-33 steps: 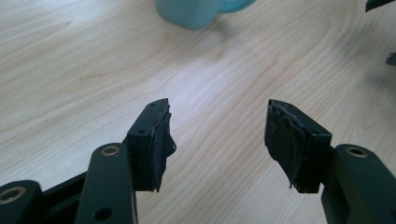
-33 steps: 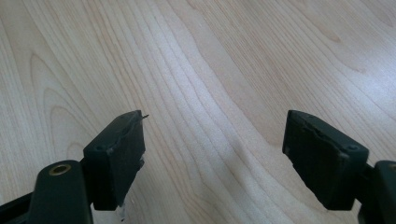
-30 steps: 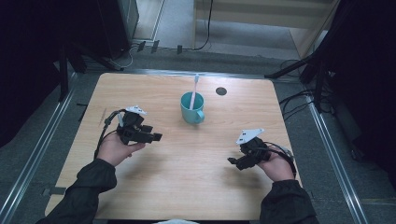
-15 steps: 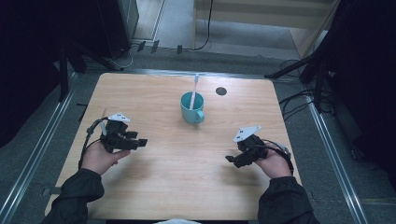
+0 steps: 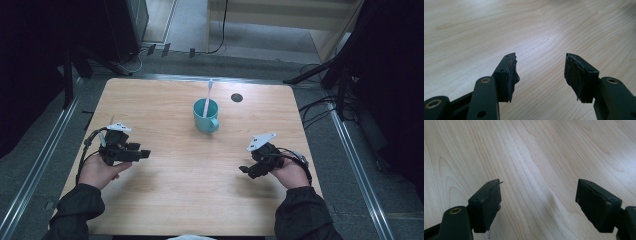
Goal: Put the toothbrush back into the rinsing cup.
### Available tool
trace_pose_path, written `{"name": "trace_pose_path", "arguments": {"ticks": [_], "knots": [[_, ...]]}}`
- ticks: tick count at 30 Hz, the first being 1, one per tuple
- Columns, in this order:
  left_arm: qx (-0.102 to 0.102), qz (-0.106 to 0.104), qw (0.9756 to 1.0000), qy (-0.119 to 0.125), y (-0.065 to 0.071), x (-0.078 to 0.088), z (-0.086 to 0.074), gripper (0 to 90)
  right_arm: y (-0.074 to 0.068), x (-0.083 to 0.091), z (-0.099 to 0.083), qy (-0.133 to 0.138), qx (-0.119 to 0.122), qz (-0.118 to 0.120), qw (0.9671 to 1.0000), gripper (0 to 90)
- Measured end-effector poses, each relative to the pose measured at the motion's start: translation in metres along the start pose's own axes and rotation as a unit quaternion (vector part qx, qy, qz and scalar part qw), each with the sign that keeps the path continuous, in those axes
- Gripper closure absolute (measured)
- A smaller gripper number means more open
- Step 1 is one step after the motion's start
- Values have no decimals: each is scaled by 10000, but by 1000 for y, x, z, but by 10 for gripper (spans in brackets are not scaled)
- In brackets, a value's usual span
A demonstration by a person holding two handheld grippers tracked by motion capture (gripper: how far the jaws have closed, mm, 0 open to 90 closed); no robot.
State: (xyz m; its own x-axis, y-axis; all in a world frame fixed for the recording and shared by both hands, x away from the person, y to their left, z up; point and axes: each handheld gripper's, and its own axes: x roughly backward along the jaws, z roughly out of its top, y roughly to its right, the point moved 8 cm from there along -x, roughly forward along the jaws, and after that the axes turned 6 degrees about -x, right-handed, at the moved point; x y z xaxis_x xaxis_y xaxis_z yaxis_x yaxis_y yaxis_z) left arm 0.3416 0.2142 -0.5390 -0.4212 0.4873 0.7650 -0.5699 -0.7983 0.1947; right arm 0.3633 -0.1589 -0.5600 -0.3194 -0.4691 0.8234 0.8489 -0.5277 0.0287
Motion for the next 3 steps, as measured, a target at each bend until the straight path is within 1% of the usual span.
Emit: {"name": "trace_pose_path", "arguments": {"ticks": [1, 3], "knots": [[3, 52, 10000, -5, -1, -1, 0, 429, 0, 0, 0, -4, -17, 4, 10000, 206], [-56, 77, 10000, 10, -2, -2, 0, 423, 1, 0, -1, -7, -16, 5, 10000, 206]]}}
